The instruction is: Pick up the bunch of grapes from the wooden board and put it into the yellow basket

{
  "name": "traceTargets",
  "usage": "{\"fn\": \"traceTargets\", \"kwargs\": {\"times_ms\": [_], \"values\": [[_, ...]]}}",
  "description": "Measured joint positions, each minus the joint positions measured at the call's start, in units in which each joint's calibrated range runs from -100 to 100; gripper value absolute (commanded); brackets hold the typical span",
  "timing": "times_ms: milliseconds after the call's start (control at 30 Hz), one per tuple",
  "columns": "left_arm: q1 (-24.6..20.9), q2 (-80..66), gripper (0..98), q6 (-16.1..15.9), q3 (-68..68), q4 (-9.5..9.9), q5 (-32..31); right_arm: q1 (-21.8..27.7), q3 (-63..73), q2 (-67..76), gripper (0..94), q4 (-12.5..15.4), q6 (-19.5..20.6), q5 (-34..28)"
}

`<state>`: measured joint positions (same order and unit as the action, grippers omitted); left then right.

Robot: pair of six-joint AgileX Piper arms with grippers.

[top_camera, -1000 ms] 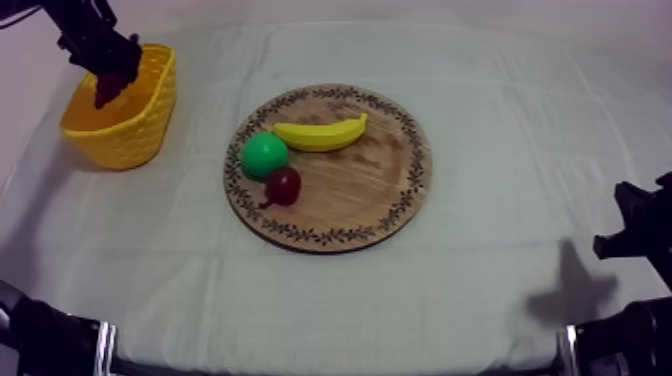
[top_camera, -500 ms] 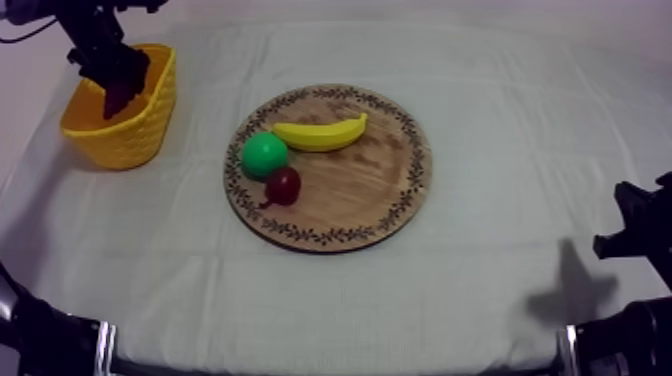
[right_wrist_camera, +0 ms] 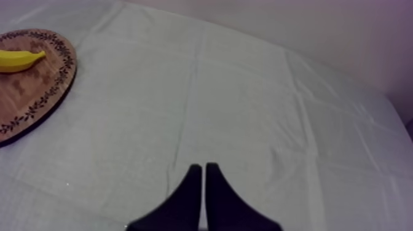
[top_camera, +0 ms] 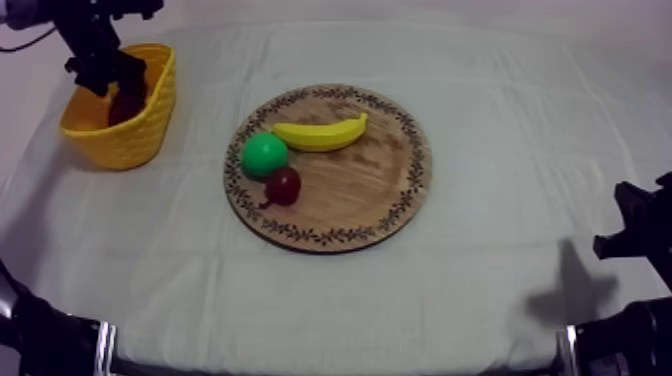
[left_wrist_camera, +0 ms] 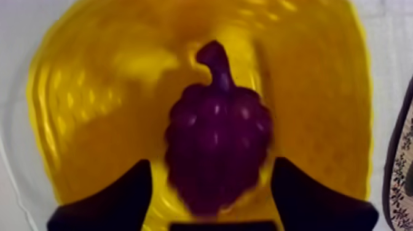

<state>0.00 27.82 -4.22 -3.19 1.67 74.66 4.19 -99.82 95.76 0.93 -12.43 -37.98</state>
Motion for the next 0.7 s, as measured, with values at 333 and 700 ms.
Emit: {"fn": "traceTargets", "kwargs": {"times_ms": [333, 700], "values": [[-0.9, 0.4, 95.5, 0.0, 0.3, -1.20, 2.8, 0.0, 0.0, 0.0, 0.3, 0.0, 0.0, 0.0], [-1.2, -2.9, 93.7, -0.1, 0.0, -2.53, 5.0, 0.0, 0.0, 0.0, 0.3, 0.0, 0.0, 0.0]]}}
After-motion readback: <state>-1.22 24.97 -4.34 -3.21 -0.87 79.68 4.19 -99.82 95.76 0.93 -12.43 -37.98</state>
